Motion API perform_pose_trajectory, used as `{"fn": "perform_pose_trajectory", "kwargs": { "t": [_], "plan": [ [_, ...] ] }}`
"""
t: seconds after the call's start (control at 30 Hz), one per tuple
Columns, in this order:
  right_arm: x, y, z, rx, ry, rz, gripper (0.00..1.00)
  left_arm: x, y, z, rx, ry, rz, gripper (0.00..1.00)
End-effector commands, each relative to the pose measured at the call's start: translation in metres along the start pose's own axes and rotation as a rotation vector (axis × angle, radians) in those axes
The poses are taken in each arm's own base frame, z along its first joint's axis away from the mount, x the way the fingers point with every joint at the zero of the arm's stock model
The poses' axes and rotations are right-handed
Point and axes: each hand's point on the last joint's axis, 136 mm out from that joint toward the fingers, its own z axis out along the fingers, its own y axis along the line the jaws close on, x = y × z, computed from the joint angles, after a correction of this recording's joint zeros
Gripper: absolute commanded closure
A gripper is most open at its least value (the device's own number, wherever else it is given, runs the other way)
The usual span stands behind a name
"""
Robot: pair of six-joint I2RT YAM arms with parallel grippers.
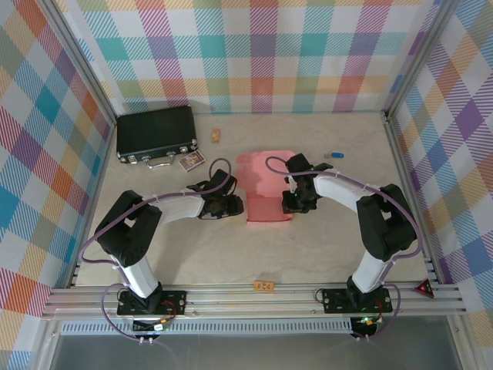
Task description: Fold the paper box
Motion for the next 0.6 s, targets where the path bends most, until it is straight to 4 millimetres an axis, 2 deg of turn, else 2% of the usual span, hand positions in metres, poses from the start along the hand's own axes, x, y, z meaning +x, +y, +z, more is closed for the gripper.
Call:
{"fn": "perform_pose_trajectory", "kwargs": {
  "t": [0.0, 0.17, 0.57],
  "plan": [
    [0.001, 0.0, 0.003, 0.022, 0.018, -0.003, 0.76, 0.004, -0.004, 0.003, 0.012, 0.013, 0.0, 0.62],
    [0.004, 0.0, 0.007, 0.056, 0.035, -0.018, 0.76, 0.004, -0.004, 0.003, 0.015, 0.013, -0.001, 0.62],
    [0.008, -0.013, 0.01, 0.206, 0.039, -0.016, 0.88, 0.007, -0.002, 0.006, 0.015, 0.018, -0.006, 0.62]
  ]
}}
